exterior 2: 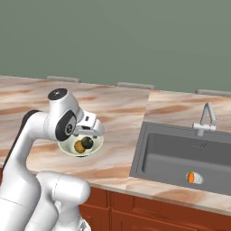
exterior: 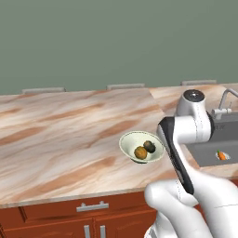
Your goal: Pick the squashs from the cabinet and place them in one bowl. Pick the carrot from the sink and place it in the other bowl.
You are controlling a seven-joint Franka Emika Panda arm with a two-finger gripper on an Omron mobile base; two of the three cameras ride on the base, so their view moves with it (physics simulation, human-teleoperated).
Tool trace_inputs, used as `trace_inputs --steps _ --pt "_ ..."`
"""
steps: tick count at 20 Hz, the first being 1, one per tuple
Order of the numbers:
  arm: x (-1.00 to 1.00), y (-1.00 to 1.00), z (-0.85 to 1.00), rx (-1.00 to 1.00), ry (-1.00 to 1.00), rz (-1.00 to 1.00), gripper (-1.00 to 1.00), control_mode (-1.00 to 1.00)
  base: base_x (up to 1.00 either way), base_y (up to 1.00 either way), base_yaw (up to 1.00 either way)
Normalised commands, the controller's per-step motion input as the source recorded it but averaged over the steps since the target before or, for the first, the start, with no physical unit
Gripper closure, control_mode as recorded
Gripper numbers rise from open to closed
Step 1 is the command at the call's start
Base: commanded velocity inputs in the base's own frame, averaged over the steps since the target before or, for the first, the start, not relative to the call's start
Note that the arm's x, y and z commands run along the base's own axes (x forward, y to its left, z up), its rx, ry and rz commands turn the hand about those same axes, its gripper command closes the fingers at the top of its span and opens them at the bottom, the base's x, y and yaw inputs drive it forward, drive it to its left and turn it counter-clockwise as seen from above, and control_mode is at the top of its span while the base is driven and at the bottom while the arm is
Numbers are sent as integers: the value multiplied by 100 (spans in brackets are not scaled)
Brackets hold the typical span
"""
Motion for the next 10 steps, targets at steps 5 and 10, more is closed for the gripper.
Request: trace_inputs --steps 5,10 --pt "-38 -14 17 0 0 0 -100 -100 0 0 0" --pt "-32 -12 14 0 -1 0 -100 -100 0 0 0"
